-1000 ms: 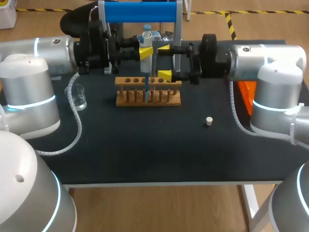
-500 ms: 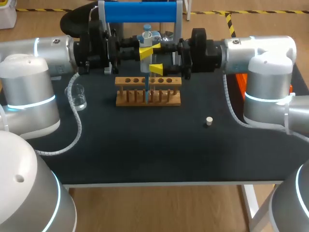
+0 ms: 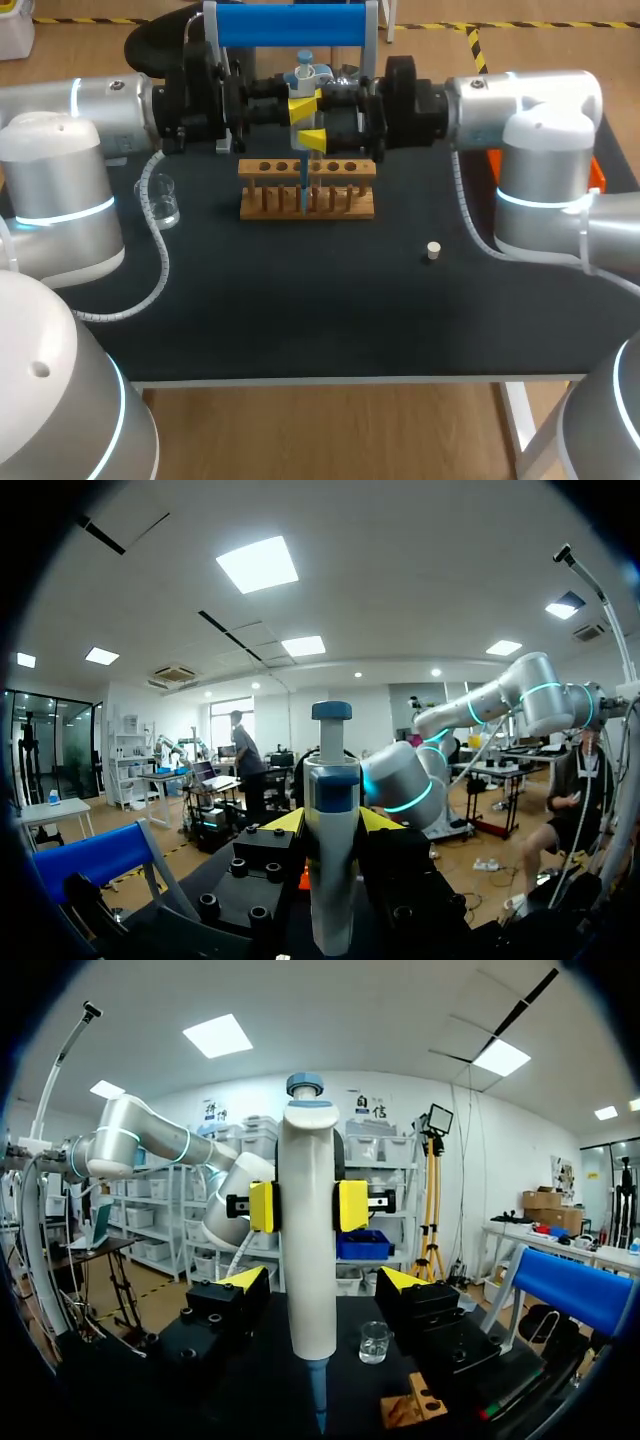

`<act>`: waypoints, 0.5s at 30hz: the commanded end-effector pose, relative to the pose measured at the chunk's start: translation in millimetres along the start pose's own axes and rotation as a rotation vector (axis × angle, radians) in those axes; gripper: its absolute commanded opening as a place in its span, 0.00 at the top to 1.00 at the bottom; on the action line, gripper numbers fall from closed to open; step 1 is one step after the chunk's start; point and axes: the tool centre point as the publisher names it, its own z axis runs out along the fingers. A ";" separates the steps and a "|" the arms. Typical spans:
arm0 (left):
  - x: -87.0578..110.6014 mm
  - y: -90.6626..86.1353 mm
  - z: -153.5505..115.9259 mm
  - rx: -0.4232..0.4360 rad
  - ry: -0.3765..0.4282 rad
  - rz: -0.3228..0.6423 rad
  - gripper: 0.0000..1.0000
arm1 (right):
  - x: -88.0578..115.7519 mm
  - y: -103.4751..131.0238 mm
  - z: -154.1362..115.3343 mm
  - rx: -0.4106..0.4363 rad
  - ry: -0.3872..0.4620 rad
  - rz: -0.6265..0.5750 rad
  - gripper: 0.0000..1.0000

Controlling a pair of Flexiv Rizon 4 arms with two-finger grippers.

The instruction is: Invert the test tube, pick up the pipette, mount the tip to pipette, aspirate from beaker and dispense into the tube, eject the tip, return the pipette, and cap with the stopper.

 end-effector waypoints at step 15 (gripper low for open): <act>0.4 -0.4 -0.4 0.000 0.000 0.001 1.00 | 3.1 -0.4 7.1 -0.010 0.019 0.001 0.50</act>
